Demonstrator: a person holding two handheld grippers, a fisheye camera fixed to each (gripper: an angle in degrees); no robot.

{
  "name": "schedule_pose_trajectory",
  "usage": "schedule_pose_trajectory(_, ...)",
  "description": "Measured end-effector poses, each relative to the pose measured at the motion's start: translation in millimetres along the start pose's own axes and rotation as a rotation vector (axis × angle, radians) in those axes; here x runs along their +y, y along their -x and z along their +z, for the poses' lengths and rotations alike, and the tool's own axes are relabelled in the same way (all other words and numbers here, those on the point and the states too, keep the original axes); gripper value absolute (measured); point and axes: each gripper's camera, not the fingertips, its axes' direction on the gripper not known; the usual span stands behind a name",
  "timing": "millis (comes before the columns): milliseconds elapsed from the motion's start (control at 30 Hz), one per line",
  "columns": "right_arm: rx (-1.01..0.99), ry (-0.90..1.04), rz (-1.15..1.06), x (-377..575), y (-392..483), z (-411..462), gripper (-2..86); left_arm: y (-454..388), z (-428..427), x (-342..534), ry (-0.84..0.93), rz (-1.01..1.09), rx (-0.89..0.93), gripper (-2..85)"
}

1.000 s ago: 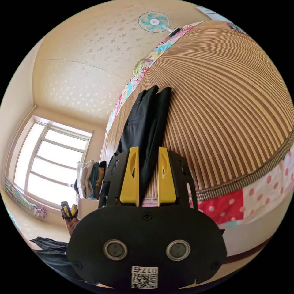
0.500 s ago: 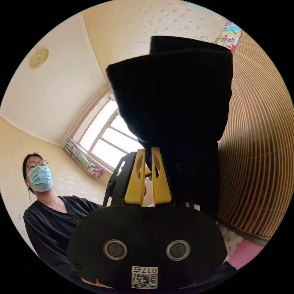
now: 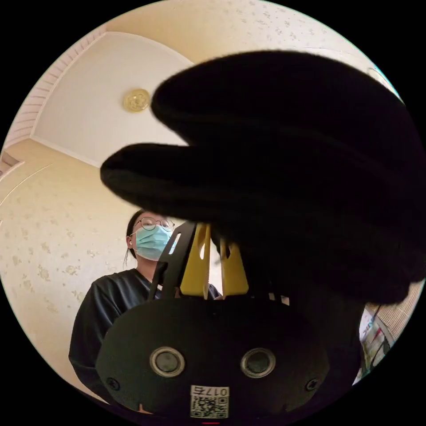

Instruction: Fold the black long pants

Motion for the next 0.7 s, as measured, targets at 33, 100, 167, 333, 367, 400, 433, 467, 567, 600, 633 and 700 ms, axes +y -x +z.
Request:
schedule_pose_trajectory(33, -0.026, 0.016, -0.035, -0.6, 12.9, 10.5, 1.3, -6.6, -12.3, -1.3, -0.057, 0.016, 0.086, 1.4)
schedule_pose_trajectory(100, -0.080, 0.005, -0.087, -0.4, 33.7, 18.0, 1.1, -13.1, -37.1, -1.4, -0.183, 0.035, 0.241, 0.5)
schedule_pose_trajectory(167, -0.159, -0.094, -0.214, 2.7, 69.1, 5.7, 0.5, -13.4, -78.7, -0.1, -0.374, 0.058, 0.420, -0.2)
schedule_pose_trajectory(333, -0.230, -0.354, -0.481, -4.6, 131.6, -51.1, 1.1, -19.5, -163.1, -16.7, -0.555, 0.165, 0.443, -0.8)
schedule_pose_trajectory(367, -0.234, -0.408, -0.539, -18.7, 142.5, -62.8, 1.3, -15.6, -185.7, -28.1, -0.658, 0.218, 0.518, -0.9)
schedule_pose_trajectory(400, -0.234, -0.427, -0.566, -29.7, 147.7, -67.1, 1.4, -9.0, -197.9, -34.7, -0.738, 0.218, 0.564, -0.9)
schedule_pose_trajectory(433, -0.217, -0.435, -0.623, -57.7, 156.4, -71.1, 1.6, 8.9, -217.3, -58.6, -0.819, 0.146, 0.583, -0.9)
schedule_pose_trajectory(467, -0.160, -0.405, -0.663, -95.7, 160.8, -68.0, 1.7, 20.9, -232.8, -97.3, -0.749, 0.129, 0.440, -0.9)
schedule_pose_trajectory(567, 0.067, -0.333, -0.554, -203.9, 130.7, -47.1, 2.0, 60.9, -227.4, -187.4, -0.455, 0.002, -0.040, -0.9)
schedule_pose_trajectory(600, 0.092, -0.316, -0.551, -222.4, 120.1, -42.3, 2.0, 71.8, -221.7, -197.7, -0.430, -0.025, -0.045, -0.8)
schedule_pose_trajectory(633, 0.162, -0.291, -0.525, -260.7, 95.6, -34.0, 2.1, 90.7, -207.4, -211.1, -0.385, -0.051, -0.048, -0.7)
schedule_pose_trajectory(700, 0.316, -0.308, -0.486, -314.9, 57.8, -30.2, 2.3, 116.3, -181.5, -215.0, -0.298, -0.098, -0.146, -0.3)
